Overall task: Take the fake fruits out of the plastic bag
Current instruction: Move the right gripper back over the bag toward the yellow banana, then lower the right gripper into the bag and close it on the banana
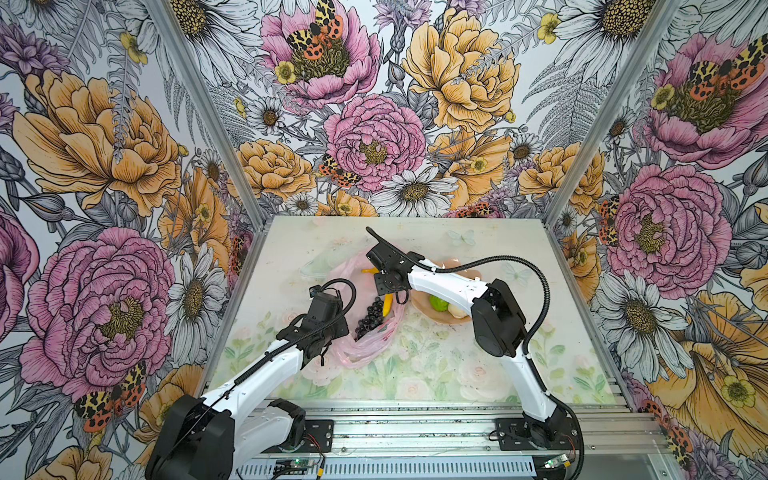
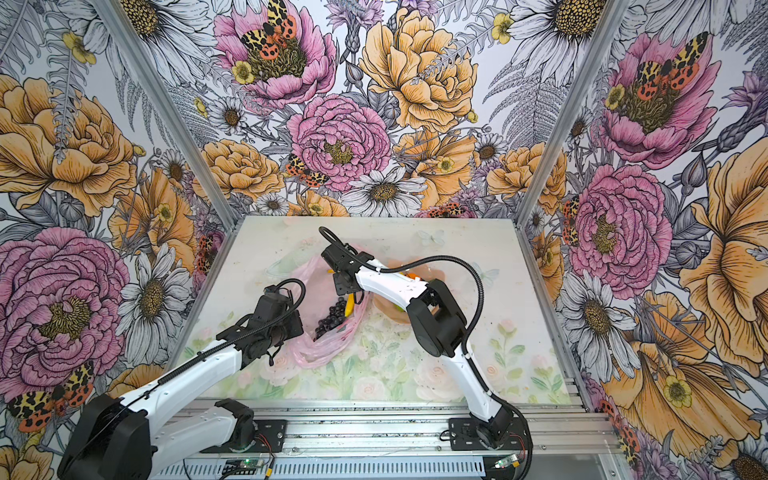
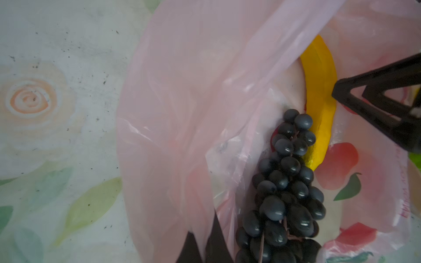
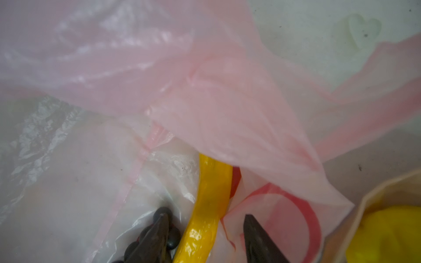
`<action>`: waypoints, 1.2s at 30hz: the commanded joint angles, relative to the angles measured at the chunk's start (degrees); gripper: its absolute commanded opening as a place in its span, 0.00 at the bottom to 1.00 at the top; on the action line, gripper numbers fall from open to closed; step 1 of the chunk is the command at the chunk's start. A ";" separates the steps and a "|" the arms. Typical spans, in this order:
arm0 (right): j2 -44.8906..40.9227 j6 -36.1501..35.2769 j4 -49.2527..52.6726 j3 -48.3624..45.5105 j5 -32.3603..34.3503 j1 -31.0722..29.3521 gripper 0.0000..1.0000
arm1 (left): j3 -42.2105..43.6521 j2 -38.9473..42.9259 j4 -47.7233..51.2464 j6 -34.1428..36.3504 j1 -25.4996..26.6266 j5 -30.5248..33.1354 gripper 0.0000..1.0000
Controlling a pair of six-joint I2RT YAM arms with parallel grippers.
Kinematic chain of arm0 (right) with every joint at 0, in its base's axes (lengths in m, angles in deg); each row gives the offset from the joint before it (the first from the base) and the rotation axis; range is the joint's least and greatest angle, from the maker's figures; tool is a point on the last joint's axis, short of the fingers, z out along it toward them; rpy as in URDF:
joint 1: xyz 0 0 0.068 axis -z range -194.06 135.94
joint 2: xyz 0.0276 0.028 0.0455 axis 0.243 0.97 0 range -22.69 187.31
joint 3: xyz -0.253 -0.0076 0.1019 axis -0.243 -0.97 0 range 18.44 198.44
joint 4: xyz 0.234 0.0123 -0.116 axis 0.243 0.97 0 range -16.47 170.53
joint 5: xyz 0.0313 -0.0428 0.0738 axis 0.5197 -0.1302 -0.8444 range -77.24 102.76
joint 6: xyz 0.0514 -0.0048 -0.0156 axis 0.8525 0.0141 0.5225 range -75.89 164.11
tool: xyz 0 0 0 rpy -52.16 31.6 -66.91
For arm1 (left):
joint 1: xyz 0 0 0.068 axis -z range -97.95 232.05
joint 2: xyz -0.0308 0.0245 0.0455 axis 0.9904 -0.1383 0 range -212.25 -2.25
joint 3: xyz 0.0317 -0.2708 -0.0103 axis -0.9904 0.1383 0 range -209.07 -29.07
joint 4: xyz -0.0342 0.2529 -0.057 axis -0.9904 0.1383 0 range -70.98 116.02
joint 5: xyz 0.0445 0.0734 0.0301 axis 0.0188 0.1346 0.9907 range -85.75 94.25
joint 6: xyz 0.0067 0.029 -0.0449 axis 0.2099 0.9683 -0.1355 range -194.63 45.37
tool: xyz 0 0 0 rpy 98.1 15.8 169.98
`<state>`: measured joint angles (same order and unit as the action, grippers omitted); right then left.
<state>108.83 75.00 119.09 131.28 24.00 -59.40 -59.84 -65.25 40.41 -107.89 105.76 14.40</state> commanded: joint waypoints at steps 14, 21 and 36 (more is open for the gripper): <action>4.09 0.65 -0.47 4.70 -1.05 1.36 0.49 | -0.88 -0.85 -3.05 2.08 0.73 1.37 0.00; 5.39 -0.27 -0.47 6.59 -1.01 1.39 0.44 | -0.61 -0.39 -3.11 1.97 0.75 3.28 0.00; 8.81 -0.84 -0.25 7.88 -1.02 1.70 0.51 | -0.37 0.33 -3.11 1.96 0.71 2.90 0.01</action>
<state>115.89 74.52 118.81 137.71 22.54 -57.96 -59.84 -65.69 38.88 -107.04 106.22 15.91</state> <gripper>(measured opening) 0.507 0.050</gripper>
